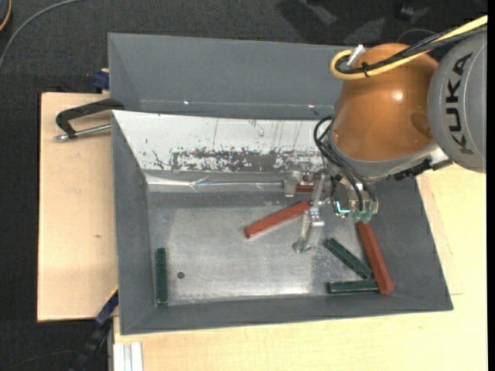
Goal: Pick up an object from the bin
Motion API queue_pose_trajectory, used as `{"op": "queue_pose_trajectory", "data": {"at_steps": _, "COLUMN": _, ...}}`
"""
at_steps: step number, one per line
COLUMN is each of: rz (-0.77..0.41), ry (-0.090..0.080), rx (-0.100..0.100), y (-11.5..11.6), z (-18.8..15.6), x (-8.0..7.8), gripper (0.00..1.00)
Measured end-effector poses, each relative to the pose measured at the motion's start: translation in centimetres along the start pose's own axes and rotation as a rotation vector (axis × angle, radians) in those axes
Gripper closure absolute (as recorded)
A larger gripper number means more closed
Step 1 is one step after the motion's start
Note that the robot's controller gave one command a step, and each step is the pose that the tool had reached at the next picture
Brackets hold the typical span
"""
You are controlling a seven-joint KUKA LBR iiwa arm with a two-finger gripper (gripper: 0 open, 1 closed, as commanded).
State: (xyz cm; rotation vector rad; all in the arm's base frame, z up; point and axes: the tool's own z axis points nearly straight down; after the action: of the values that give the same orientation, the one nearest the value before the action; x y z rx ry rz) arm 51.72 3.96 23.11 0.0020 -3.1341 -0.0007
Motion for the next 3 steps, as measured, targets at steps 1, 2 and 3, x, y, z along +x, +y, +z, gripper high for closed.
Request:
{"op": "queue_pose_trajectory", "data": {"at_steps": 1, "rz": -0.125, "ry": -0.002, "rx": 0.0, "y": -0.9, "z": 16.4, "x": -5.7, "gripper": 0.0}}
{"op": "queue_pose_trajectory", "data": {"at_steps": 2, "rz": -0.065, "ry": -0.017, "rx": -0.001, "y": -1.1, "z": 12.8, "x": -6.3, "gripper": 0.0}}
{"op": "queue_pose_trajectory", "data": {"at_steps": 3, "rz": 0.033, "ry": -0.01, "rx": -0.001, "y": -1.6, "z": 12.3, "x": -5.5, "gripper": 0.0}}
